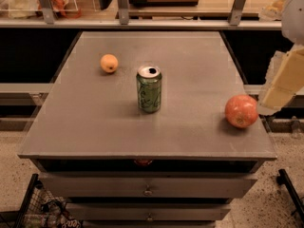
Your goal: Knock green can over
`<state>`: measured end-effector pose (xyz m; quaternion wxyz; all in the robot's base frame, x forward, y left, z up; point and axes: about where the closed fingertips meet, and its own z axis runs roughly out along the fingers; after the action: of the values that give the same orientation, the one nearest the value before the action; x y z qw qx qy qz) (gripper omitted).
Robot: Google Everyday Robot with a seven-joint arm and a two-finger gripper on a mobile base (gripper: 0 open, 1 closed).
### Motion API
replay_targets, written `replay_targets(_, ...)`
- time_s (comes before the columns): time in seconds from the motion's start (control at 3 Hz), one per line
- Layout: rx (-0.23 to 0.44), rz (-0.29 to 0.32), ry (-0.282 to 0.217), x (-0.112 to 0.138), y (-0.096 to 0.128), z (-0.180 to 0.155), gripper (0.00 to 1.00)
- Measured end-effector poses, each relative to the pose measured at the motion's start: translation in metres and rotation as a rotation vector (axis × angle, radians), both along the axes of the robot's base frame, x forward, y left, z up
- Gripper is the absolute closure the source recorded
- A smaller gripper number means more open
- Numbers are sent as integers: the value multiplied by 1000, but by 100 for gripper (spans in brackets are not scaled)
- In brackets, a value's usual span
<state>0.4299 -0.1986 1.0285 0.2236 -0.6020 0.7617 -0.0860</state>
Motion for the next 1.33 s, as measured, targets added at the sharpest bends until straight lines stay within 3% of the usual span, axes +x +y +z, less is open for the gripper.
replay_targets(0.67, 40, 13, -21, 5, 5, 0, 0)
replay_targets(1.0, 132, 88, -21, 29, 34, -18, 0)
replay_targets(1.33, 260, 172, 20, 50, 78, -45, 0)
